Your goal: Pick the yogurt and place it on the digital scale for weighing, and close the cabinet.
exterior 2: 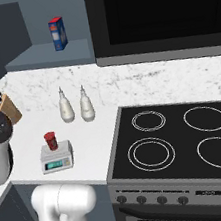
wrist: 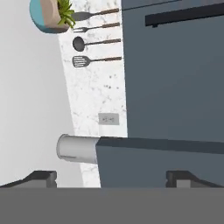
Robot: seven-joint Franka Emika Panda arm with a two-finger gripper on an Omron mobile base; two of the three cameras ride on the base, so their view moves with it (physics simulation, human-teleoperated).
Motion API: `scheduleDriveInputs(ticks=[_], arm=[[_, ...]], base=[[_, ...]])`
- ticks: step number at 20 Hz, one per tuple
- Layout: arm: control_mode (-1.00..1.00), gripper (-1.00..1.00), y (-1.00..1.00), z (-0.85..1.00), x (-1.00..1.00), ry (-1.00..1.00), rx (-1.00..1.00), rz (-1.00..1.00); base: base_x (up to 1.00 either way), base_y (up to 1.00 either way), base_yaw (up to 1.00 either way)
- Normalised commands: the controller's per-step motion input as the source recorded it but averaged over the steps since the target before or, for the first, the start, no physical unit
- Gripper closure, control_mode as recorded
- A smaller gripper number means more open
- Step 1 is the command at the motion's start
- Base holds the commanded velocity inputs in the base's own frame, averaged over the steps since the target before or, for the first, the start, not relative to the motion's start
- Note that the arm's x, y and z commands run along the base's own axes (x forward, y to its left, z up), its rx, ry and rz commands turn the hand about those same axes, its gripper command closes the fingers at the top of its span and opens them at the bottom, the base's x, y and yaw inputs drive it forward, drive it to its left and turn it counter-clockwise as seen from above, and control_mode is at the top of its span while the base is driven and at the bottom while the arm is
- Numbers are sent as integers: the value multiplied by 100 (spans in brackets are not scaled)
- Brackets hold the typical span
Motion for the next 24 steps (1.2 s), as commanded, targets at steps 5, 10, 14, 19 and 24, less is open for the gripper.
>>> scheduleDriveInputs(ticks=[5,10,14,19,24], arm=[[-100,-100,76,4,-23,-13,5,-1],[-100,-100,75,0,-5,-8,9,-9],[-100,-100,73,0,0,-4,9,-9],[-100,-100,67,-3,2,-1,7,-3],[-100,-100,47,-2,0,-6,7,-16]], base=[[0,0,0],[0,0,0],[0,0,0],[0,0,0],[0,0,0]])
